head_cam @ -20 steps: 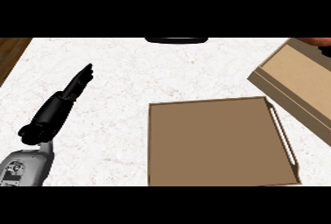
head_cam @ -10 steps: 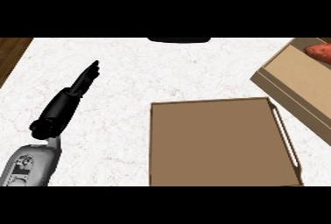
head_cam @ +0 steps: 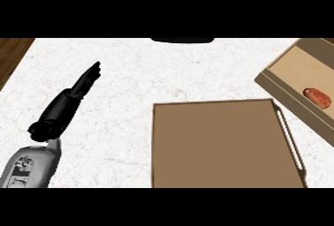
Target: Pick the sweet potato from the tray and place it in the cardboard box
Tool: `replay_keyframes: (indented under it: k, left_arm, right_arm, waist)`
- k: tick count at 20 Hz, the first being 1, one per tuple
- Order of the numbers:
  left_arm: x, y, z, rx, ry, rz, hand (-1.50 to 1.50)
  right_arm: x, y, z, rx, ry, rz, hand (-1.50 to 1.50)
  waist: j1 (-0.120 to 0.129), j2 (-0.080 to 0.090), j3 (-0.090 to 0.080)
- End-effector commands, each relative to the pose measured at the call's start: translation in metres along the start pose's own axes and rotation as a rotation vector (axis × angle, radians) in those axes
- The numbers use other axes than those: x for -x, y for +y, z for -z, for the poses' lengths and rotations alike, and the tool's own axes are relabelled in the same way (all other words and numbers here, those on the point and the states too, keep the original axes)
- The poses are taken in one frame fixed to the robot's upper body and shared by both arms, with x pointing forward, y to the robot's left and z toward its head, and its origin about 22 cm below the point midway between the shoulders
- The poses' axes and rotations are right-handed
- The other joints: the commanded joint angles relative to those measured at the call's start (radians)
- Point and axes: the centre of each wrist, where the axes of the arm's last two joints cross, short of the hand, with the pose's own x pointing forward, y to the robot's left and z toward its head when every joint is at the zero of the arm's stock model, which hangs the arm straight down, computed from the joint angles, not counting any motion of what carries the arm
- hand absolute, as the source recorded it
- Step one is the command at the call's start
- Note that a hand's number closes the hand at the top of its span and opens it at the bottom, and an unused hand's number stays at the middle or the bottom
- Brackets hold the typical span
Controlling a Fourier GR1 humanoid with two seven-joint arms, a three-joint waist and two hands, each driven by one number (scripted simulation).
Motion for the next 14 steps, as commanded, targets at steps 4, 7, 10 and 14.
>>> replay_keyframes:
  k: [4,7,10,14]
  left_arm:
    - [0.002,0.007,0.002,-0.018,0.015,-0.002,0.00]
    - [0.006,0.006,-0.007,-0.020,0.035,0.004,0.00]
    - [0.007,0.004,-0.002,-0.018,0.026,-0.001,0.00]
    - [0.007,-0.008,-0.004,0.006,-0.001,0.002,0.00]
  right_arm:
    - [0.000,-0.015,-0.002,0.200,-0.273,0.290,-1.50]
    - [0.010,-0.021,-0.007,0.329,-0.383,0.686,-1.50]
    - [0.014,-0.009,-0.002,0.372,-0.353,0.953,-1.50]
    - [0.033,-0.011,-0.014,0.458,-0.231,1.095,-1.50]
  waist:
    - [-0.006,0.001,0.002]
    - [-0.027,-0.012,0.004]
    - [-0.025,0.000,0.003]
    - [0.001,0.009,0.002]
